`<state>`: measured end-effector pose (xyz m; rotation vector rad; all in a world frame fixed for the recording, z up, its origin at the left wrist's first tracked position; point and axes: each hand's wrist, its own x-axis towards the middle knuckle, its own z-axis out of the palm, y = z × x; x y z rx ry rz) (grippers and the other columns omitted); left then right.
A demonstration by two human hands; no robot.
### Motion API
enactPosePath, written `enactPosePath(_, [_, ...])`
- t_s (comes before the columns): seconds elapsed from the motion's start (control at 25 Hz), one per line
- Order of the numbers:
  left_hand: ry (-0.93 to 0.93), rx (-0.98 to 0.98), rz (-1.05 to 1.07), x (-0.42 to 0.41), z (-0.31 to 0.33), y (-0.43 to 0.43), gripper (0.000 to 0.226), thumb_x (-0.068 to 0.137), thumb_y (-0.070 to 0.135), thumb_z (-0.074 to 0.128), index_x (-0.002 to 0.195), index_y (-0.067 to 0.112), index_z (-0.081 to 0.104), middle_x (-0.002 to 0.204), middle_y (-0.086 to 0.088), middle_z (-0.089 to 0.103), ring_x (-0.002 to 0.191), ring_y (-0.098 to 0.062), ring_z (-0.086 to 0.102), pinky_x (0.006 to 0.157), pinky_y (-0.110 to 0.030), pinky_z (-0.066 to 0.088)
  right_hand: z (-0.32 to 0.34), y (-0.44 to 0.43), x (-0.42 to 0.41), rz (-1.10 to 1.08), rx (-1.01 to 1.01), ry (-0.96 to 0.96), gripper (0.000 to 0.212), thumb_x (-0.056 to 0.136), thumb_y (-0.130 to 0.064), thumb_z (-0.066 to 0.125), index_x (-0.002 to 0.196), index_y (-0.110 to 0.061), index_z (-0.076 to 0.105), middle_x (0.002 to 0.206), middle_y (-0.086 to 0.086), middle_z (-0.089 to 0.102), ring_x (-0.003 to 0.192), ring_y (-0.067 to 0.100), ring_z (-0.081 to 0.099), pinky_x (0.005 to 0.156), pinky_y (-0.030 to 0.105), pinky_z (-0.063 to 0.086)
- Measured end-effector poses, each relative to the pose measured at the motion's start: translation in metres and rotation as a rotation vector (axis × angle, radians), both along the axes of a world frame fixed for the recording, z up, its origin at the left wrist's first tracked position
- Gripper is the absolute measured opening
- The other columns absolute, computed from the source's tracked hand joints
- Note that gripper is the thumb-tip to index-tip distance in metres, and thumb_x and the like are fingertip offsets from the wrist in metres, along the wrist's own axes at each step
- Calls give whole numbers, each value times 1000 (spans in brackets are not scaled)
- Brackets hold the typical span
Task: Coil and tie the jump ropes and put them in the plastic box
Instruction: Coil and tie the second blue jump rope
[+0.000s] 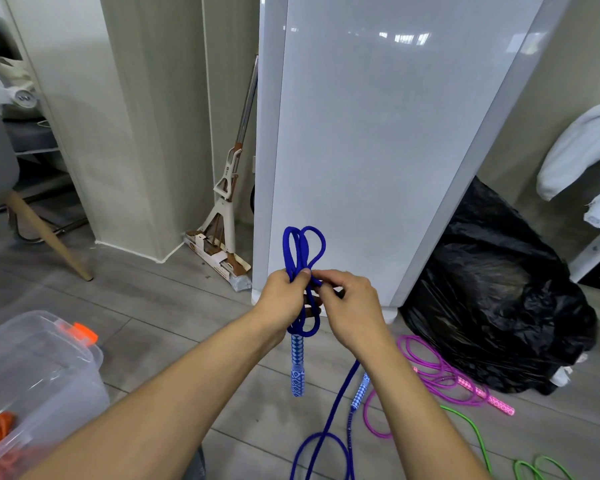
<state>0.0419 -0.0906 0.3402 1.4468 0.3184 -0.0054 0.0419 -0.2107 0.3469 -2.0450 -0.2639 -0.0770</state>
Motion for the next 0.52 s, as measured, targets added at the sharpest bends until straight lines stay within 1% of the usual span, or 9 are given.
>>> enactPosePath(0.04, [14, -6, 15, 2, -1, 2, 25, 104, 22, 46, 111, 5, 62, 90, -9, 71, 75, -18, 71, 58, -27, 58, -1, 0, 0, 31, -17, 14, 31, 97, -12, 53, 111, -31, 74, 100, -13, 74, 81, -1, 71, 70, 13, 54])
enactPosePath(0.08, [26, -13, 27, 4, -1, 2, 25, 104, 23, 46, 111, 5, 62, 92, -12, 71, 80, -23, 72, 64, -33, 60, 0, 0, 0, 40, -22, 31, 27, 97, -14, 55, 109, -31, 72, 98, -13, 74, 75, -4, 69, 63, 9, 49])
enactPosePath(0.16, [55, 16, 53, 7, -3, 3, 24, 103, 24, 47, 111, 6, 60, 93, -14, 70, 86, -30, 71, 80, -45, 61, 1, 1, -1, 0, -22, 56, 12, 95, -17, 61, 100, -27, 67, 93, -10, 74, 60, -6, 64, 53, 7, 42])
enactPosePath(0.2, [66, 50, 69, 8, -3, 3, 23, 103, 24, 47, 112, 6, 59, 92, -12, 69, 85, -29, 71, 84, -46, 60, 2, 2, -1, -25, -31, 52, 7, 94, -19, 64, 97, -25, 65, 90, -9, 74, 58, -5, 62, 50, 7, 41])
enactPosePath(0.28, [52, 44, 116, 10, -2, 5, 21, 104, 22, 45, 114, 7, 56, 90, -7, 70, 82, -24, 69, 84, -44, 58, 3, 1, 0, -46, -96, 33, 1, 93, -26, 66, 94, -27, 66, 82, -7, 71, 62, -1, 61, 49, 8, 39])
enactPosePath(0.36, [18, -115, 198, 16, 2, 15, 16, 105, 16, 43, 114, 6, 52, 87, -5, 69, 78, -22, 70, 78, -40, 59, 4, -7, 2, 14, -188, 73, 6, 94, -31, 64, 97, -32, 70, 76, -6, 72, 64, 0, 60, 52, 12, 39])
enactPosePath(0.4, [4, -215, 254, 19, 4, 22, 14, 105, 14, 42, 110, 5, 51, 83, -6, 65, 70, -22, 69, 72, -39, 60, 4, -12, 4, 77, -225, 115, 11, 96, -32, 62, 100, -33, 72, 74, -7, 72, 60, -2, 58, 53, 13, 39])
enactPosePath(0.48, [-23, -354, 371, 27, 4, 36, 12, 105, 11, 40, 98, 5, 47, 73, -6, 52, 52, -18, 57, 55, -36, 59, 4, -24, 8, 221, -260, 239, 18, 99, -29, 58, 107, -28, 75, 71, -7, 73, 49, -1, 50, 55, 17, 39])
enactPosePath(0.52, [-31, -371, 423, 30, 2, 42, 14, 105, 11, 39, 93, 6, 45, 69, -6, 47, 47, -17, 50, 48, -33, 56, 4, -30, 9, 274, -256, 316, 20, 100, -26, 57, 107, -25, 75, 70, -6, 72, 47, 2, 46, 55, 19, 39])
